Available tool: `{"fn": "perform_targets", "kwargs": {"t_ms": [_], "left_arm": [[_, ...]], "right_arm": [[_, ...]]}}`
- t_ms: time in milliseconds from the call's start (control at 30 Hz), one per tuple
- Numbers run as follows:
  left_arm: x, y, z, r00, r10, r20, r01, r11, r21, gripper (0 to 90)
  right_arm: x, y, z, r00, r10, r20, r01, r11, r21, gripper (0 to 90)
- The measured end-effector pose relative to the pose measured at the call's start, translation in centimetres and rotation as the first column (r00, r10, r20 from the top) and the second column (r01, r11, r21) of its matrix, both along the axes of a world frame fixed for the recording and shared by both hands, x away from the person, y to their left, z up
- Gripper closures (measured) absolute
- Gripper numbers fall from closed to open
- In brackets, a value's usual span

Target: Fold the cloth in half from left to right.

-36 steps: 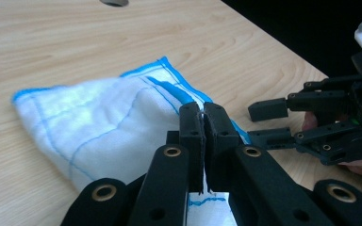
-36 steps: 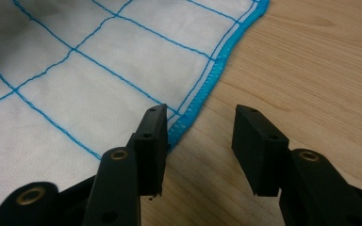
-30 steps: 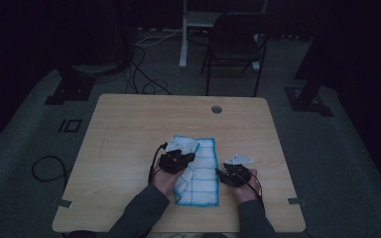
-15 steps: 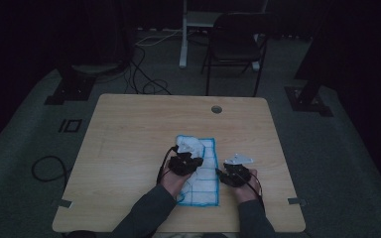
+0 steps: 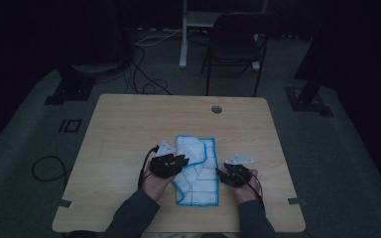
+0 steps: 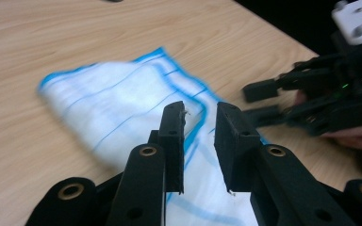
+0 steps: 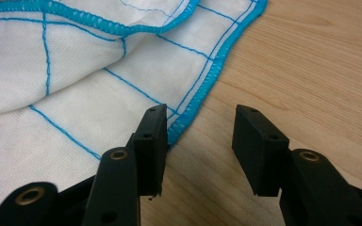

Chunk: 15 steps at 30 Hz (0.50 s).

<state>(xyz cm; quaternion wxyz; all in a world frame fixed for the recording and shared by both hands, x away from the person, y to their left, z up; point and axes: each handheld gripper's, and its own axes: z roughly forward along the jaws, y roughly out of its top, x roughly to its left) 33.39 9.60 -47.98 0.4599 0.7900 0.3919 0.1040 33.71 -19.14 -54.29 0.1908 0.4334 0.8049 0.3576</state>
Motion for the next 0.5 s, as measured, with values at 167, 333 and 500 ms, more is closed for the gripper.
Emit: {"fn": "perform_targets", "kwargs": {"t_ms": [167,333,500], "left_arm": [[-0.3,1.9,-1.4,0.9988,0.043,-0.022,-0.042,0.9986,0.033,72.4],[-0.5,2.7,-3.0,0.9969,0.052,-0.059,-0.049,0.9975,0.05,71.1],[-0.8,3.0,-4.0,0.9948,0.051,-0.089,-0.048,0.9982,0.037,65.0]], "right_arm": [[0.0,0.0,0.0,1.0,0.0,-0.002,0.0,1.0,-0.001,55.9],[0.0,0.0,0.0,1.0,-0.002,-0.002,0.002,1.0,0.0,55.9],[0.0,0.1,0.0,1.0,-0.002,-0.001,0.002,1.0,-0.002,55.8]]}}
